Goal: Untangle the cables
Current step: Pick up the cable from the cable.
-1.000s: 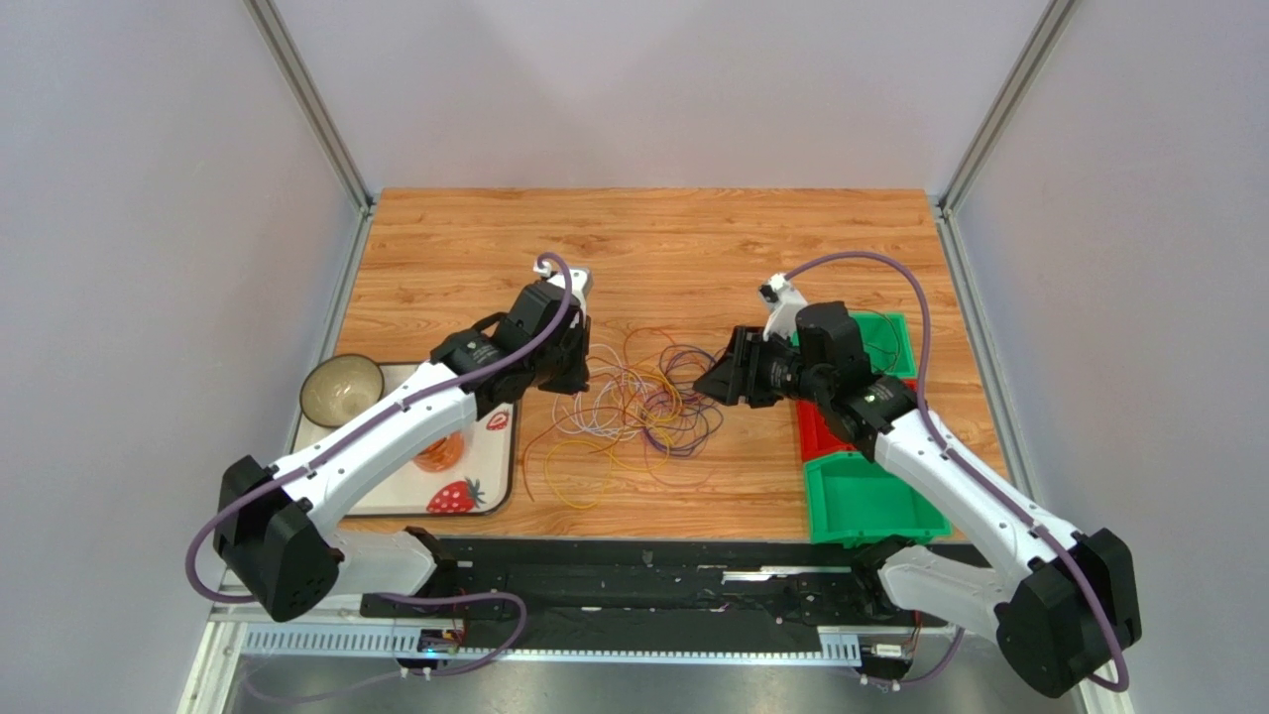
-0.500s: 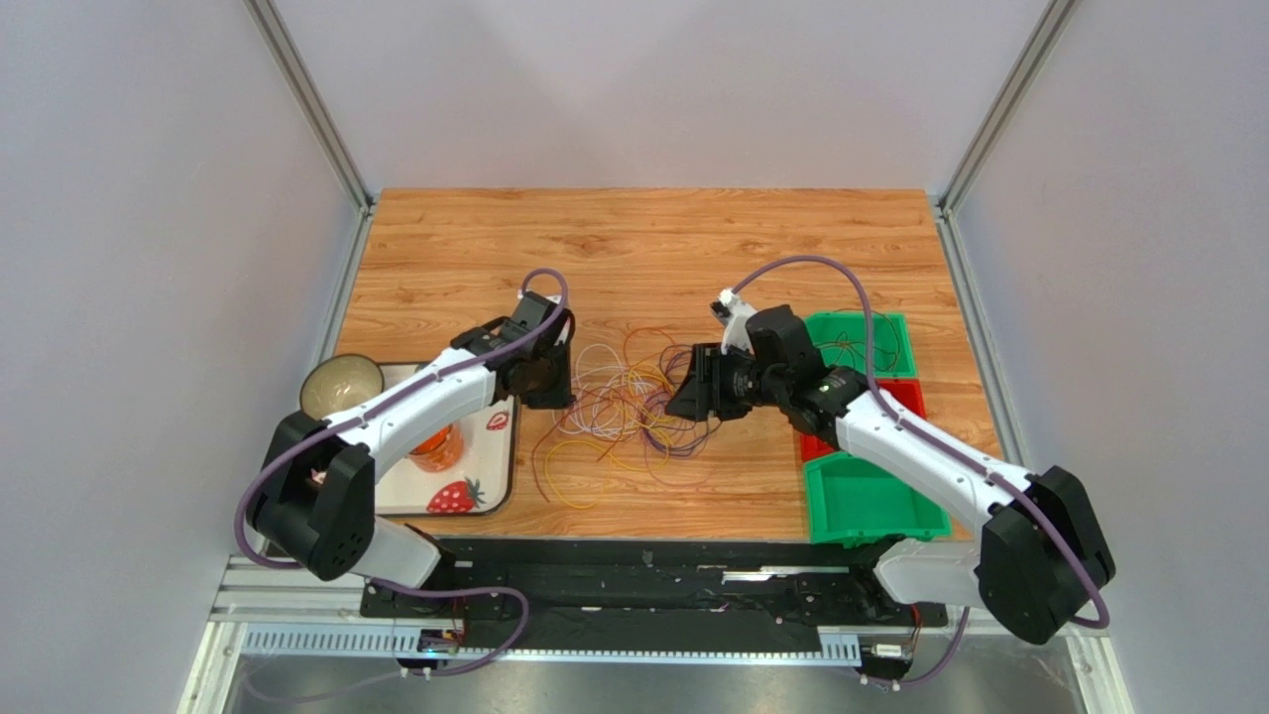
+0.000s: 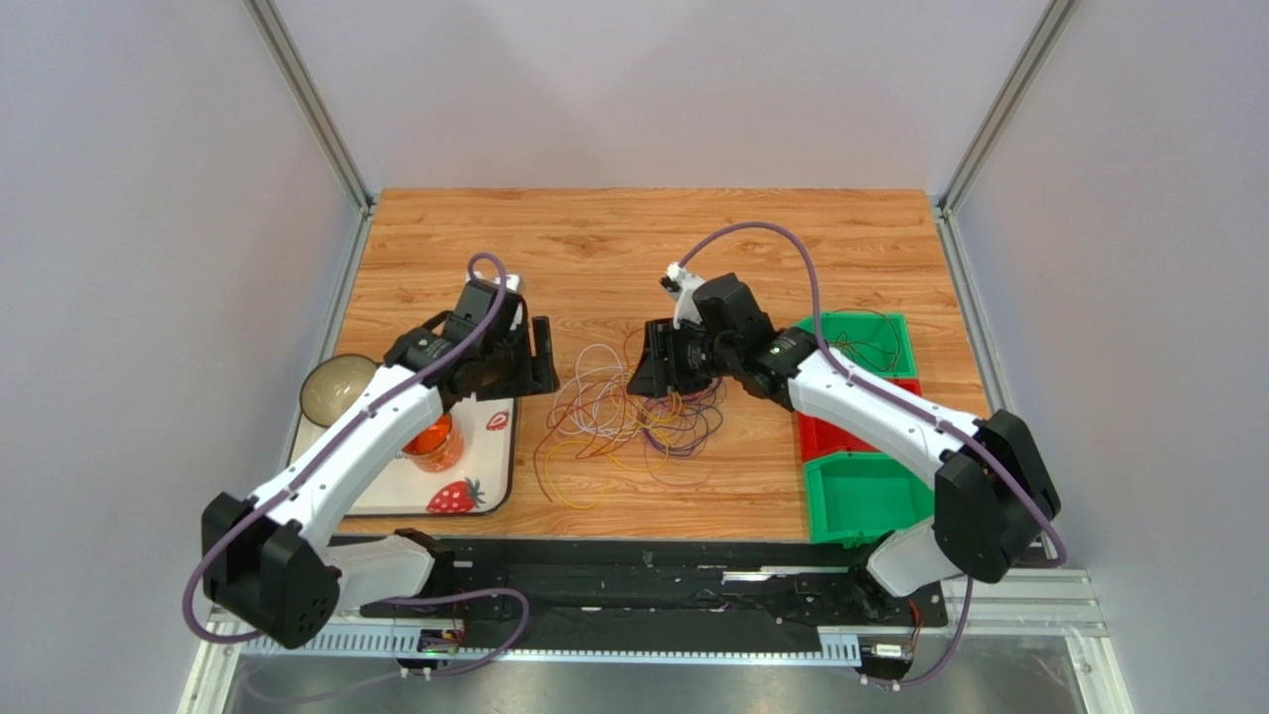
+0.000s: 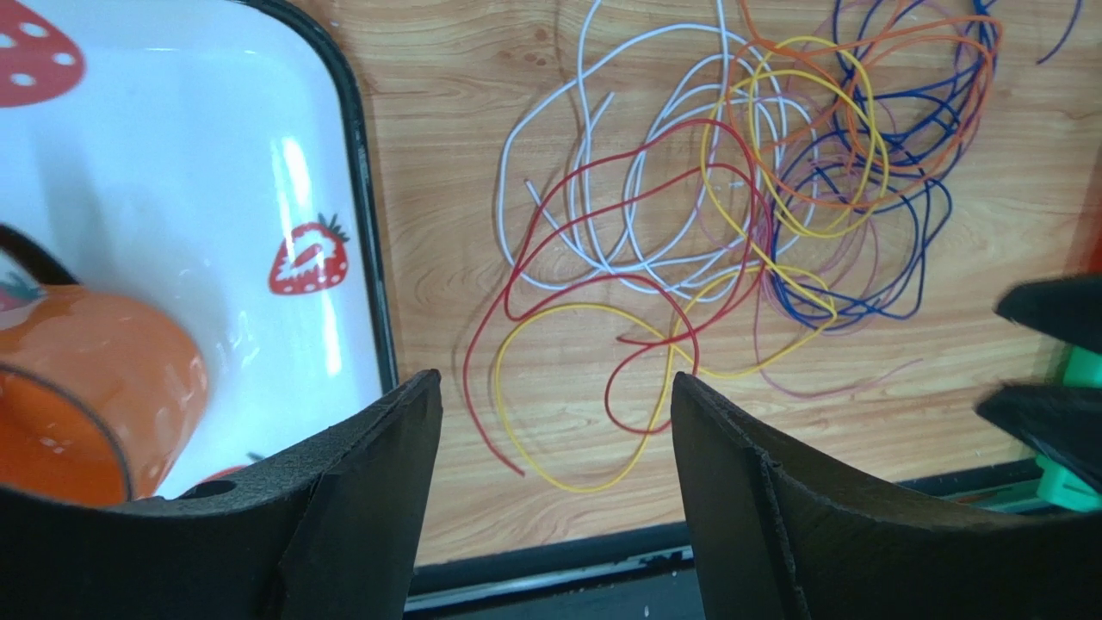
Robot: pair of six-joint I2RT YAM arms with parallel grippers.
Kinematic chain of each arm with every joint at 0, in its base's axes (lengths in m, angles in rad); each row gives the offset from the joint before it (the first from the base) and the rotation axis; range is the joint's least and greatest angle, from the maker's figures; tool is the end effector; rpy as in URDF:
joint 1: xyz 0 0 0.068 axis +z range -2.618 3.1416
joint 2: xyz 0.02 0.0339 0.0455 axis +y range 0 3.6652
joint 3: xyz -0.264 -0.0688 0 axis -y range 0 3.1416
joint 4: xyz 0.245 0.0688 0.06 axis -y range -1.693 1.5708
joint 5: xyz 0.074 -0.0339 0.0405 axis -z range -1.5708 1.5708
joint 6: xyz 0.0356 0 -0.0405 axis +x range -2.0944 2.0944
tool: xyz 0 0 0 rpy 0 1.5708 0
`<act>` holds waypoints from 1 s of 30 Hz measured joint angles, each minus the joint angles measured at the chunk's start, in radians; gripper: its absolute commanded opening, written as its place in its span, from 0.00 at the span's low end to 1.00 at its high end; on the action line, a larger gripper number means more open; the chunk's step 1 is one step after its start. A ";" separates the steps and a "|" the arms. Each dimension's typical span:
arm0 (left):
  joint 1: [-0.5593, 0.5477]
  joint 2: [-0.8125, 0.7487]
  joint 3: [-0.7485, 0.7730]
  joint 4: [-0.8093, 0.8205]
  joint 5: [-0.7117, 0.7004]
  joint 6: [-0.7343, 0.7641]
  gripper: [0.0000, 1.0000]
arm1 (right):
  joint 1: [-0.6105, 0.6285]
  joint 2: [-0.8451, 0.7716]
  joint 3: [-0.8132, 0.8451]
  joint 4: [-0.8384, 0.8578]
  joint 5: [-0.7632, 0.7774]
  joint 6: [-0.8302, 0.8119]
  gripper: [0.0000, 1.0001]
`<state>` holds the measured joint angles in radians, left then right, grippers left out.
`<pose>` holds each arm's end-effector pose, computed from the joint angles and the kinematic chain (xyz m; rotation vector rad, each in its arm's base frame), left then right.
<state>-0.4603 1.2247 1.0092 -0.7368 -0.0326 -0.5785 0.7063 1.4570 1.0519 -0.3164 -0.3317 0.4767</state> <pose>0.2210 -0.1083 0.2788 -0.1648 2.5590 -0.3704 0.2357 0.2163 0.2633 -0.4634 2.4052 0.9552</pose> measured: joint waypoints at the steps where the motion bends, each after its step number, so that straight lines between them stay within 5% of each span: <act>1: 0.000 -0.023 0.012 -0.021 -0.005 0.008 0.74 | 0.005 0.022 0.029 -0.011 0.005 -0.003 0.53; 14: 0.003 -0.334 0.021 -0.192 -0.075 0.123 0.74 | 0.046 0.375 0.396 -0.251 0.078 -0.089 0.52; 30: 0.004 -0.352 0.003 -0.208 -0.071 0.170 0.73 | 0.046 0.628 0.693 -0.391 0.091 -0.360 0.55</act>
<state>-0.4561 0.8722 1.0126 -0.9447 -0.1036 -0.4088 0.7521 2.0846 1.7451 -0.7071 -0.2409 0.1169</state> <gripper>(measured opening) 0.730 0.550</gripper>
